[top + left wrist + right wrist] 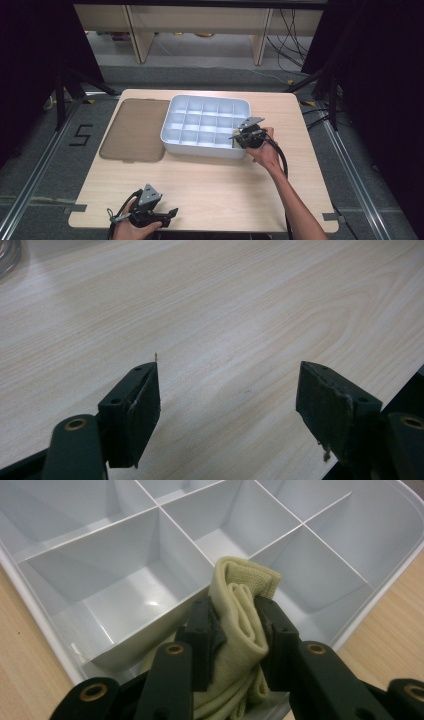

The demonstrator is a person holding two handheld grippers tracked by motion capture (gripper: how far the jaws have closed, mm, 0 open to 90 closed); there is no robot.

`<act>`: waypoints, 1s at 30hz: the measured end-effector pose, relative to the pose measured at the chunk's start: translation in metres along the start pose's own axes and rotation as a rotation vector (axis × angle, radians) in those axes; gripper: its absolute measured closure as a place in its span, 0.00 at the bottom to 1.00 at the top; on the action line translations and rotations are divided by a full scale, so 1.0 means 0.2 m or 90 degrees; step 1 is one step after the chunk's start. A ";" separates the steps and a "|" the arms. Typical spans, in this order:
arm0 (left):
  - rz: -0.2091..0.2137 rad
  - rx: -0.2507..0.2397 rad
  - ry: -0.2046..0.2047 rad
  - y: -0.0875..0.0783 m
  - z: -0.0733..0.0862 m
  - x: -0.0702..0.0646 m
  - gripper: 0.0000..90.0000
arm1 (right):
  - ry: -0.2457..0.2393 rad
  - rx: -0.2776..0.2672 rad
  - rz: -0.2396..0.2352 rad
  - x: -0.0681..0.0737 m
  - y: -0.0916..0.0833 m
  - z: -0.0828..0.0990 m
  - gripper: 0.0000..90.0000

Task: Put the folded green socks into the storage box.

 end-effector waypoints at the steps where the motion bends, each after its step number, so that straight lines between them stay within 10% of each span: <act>1: -0.002 -0.001 0.008 0.00 0.00 0.00 0.28 | 0.007 -0.001 0.000 0.00 0.00 0.00 0.77; 7: -0.006 -0.007 -0.006 0.00 -0.01 0.00 0.28 | 0.044 -0.024 -0.014 -0.01 -0.05 -0.03 0.67; 13: -0.007 -0.008 -0.005 0.00 -0.01 0.00 0.28 | 0.038 -0.064 -0.013 -0.03 -0.14 -0.12 0.88; 30: -0.004 -0.007 -0.002 0.01 0.00 0.00 0.28 | 0.078 0.069 -0.035 0.02 0.02 -0.01 0.94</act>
Point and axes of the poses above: each handheld gripper's, and its own axes: y roughly forward along the jaws, z roughly out of its underside, x roughly to its left, the point moved 9 cm from there along y, roughly forward along the jaws, and after that the axes turned 7 degrees about -z, right-handed, at the moved point
